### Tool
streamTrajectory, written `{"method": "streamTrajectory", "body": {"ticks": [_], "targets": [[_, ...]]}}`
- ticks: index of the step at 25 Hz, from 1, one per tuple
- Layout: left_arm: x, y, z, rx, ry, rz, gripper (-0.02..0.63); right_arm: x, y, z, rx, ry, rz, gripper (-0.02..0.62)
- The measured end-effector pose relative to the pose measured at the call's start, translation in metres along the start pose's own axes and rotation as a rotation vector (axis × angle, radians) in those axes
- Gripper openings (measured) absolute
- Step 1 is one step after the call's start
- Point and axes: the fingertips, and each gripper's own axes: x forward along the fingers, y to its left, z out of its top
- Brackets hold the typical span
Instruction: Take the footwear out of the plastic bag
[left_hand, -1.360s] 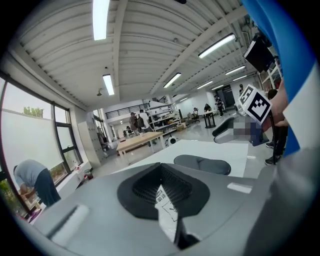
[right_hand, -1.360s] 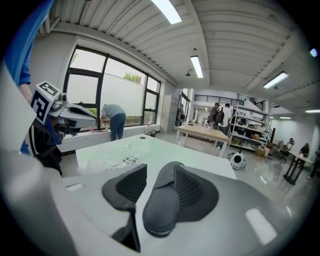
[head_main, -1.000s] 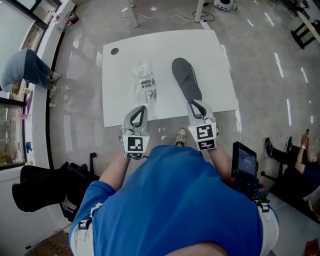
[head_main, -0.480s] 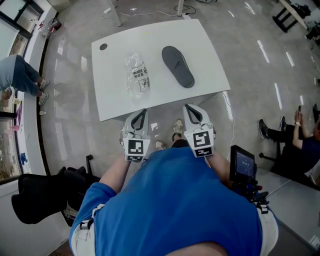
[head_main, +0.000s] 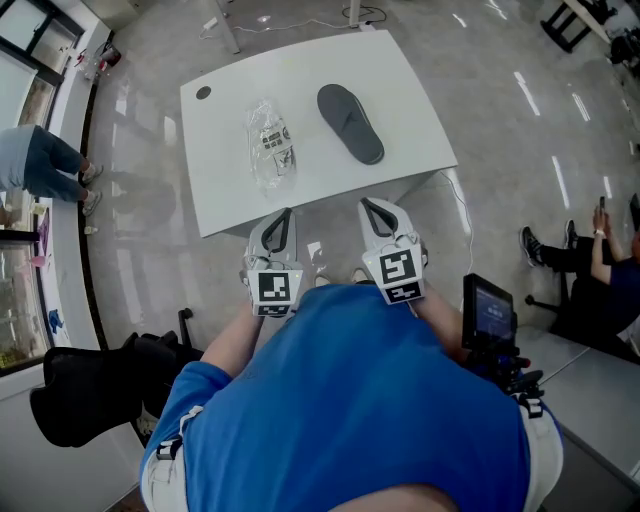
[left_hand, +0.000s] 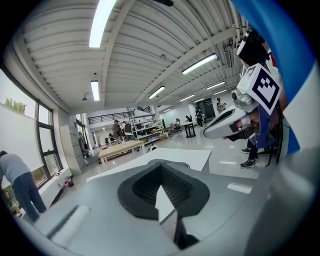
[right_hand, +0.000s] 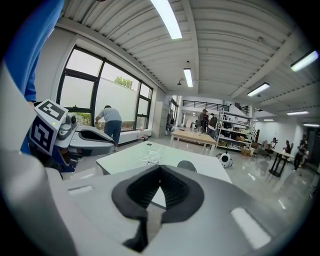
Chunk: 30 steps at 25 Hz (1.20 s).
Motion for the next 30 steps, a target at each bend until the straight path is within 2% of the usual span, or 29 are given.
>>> {"method": "streamTrajectory", "body": {"ticks": [30], "targets": [[0.001, -0.006, 0.001, 0.035, 0.005, 0.049, 0.008, 0.009, -0.005, -0.004, 0.012, -0.006, 0.044, 0.003]]}}
